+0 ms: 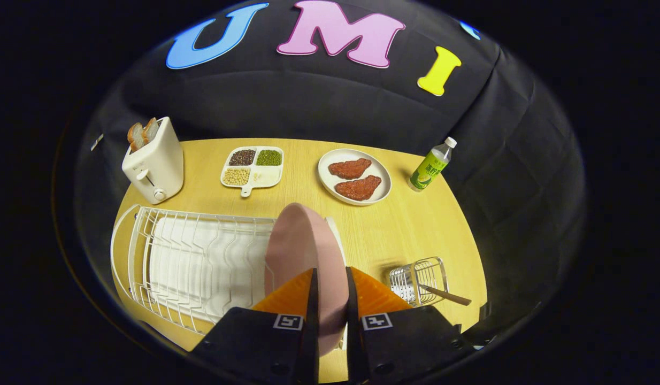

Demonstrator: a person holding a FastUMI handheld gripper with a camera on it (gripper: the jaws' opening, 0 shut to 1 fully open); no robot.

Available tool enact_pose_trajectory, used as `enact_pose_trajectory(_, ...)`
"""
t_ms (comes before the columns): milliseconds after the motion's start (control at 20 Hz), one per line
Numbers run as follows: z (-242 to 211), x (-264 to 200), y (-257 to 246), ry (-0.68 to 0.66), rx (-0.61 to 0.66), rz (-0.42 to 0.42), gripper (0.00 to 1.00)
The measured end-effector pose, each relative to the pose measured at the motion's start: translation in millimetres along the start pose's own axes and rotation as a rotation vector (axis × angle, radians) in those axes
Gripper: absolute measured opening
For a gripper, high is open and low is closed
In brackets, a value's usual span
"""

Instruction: Take the plate from the dish rack, then take the spoon from the basket and place it into the plate.

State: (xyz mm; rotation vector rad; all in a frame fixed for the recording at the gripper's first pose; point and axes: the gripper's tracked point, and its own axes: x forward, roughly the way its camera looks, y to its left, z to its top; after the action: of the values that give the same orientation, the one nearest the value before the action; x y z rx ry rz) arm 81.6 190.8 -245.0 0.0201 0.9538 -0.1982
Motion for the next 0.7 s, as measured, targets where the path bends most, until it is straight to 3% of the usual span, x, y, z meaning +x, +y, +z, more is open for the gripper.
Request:
enact_pose_trajectory(100, 17, -6, -8, -0.043, -0.050, -0.046, 0.24)
enact_pose_trajectory(200, 30, -15, -9, -0.077, -0.060, -0.040, 0.24)
enact_pose_trajectory(450, 47, -47, -16, -0.138, 0.012, 0.042, 0.24)
enact_pose_trajectory(700, 29, -83, -43, -0.177, 0.106, 0.179, 0.24)
